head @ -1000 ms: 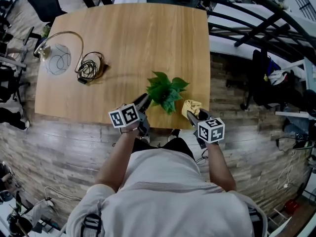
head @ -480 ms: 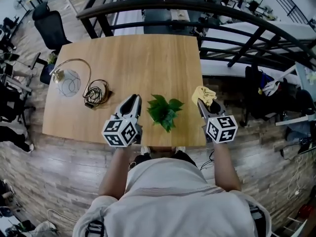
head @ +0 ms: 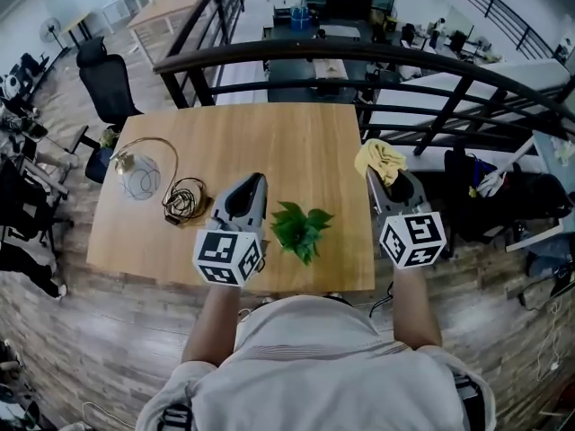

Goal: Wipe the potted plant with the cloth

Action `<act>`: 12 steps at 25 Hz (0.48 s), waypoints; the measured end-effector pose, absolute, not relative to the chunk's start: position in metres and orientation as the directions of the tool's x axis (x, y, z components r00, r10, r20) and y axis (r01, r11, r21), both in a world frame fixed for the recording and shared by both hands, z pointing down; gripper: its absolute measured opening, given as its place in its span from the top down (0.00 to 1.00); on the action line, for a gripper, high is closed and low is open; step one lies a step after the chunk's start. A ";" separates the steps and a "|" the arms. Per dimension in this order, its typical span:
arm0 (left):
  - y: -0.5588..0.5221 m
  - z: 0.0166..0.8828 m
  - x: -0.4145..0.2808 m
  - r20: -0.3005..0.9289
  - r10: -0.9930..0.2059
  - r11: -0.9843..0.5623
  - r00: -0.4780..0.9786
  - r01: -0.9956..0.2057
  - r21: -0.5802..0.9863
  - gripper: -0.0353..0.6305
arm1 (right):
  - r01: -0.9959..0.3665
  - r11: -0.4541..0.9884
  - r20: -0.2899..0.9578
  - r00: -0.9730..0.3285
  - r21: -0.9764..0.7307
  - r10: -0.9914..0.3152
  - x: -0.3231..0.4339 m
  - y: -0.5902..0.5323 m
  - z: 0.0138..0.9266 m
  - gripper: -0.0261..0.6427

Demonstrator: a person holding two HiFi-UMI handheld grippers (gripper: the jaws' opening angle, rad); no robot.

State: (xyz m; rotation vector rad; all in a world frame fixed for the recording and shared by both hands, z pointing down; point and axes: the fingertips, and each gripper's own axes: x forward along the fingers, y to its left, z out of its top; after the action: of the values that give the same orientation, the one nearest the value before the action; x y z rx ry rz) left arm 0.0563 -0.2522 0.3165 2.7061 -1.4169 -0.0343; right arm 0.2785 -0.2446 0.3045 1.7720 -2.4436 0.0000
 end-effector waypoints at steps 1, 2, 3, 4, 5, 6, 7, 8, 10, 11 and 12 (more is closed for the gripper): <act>-0.253 0.316 0.056 0.018 -0.826 -0.561 0.564 -0.824 0.080 0.90 | -0.946 0.314 0.094 -0.306 0.081 -0.947 0.278 -0.244 0.302 0.69; -0.253 0.316 0.056 0.018 -0.830 -0.556 0.558 -0.828 0.077 0.90 | -0.945 0.315 0.089 -0.307 0.084 -0.947 0.278 -0.245 0.301 0.69; -0.254 0.316 0.055 0.018 -0.832 -0.552 0.554 -0.831 0.077 0.90 | -0.945 0.315 0.087 -0.308 0.086 -0.947 0.278 -0.245 0.300 0.69; -0.253 0.316 0.056 0.017 -0.834 -0.549 0.552 -0.832 0.080 0.90 | -0.945 0.316 0.086 -0.309 0.086 -0.947 0.279 -0.245 0.299 0.69; -0.253 0.316 0.056 0.015 -0.834 -0.548 0.551 -0.832 0.082 0.90 | -0.944 0.317 0.086 -0.310 0.087 -0.947 0.280 -0.245 0.298 0.69; -0.253 0.315 0.057 0.014 -0.835 -0.548 0.551 -0.832 0.083 0.90 | -0.944 0.319 0.086 -0.312 0.087 -0.946 0.281 -0.245 0.298 0.69; -0.252 0.316 0.058 0.013 -0.834 -0.548 0.551 -0.832 0.083 0.90 | -0.943 0.321 0.087 -0.314 0.088 -0.945 0.281 -0.245 0.298 0.69; -0.252 0.316 0.059 0.013 -0.834 -0.549 0.552 -0.832 0.084 0.90 | -0.942 0.324 0.088 -0.316 0.090 -0.945 0.282 -0.245 0.298 0.69; -0.252 0.316 0.061 0.012 -0.834 -0.549 0.552 -0.831 0.088 0.90 | -0.940 0.329 0.092 -0.321 0.092 -0.942 0.281 -0.245 0.299 0.69; -0.252 0.316 0.061 0.012 -0.833 -0.550 0.553 -0.831 0.090 0.90 | -0.939 0.332 0.094 -0.324 0.094 -0.941 0.281 -0.245 0.299 0.69; -0.251 0.316 0.062 0.013 -0.833 -0.550 0.553 -0.830 0.090 0.90 | -0.938 0.335 0.096 -0.326 0.095 -0.940 0.280 -0.245 0.299 0.69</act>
State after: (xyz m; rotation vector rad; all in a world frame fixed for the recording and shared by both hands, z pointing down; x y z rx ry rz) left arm 0.0617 -0.2514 0.3160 2.6924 -1.4446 -0.0483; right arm 0.2804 -0.2454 0.2992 1.7385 -2.4545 -0.0335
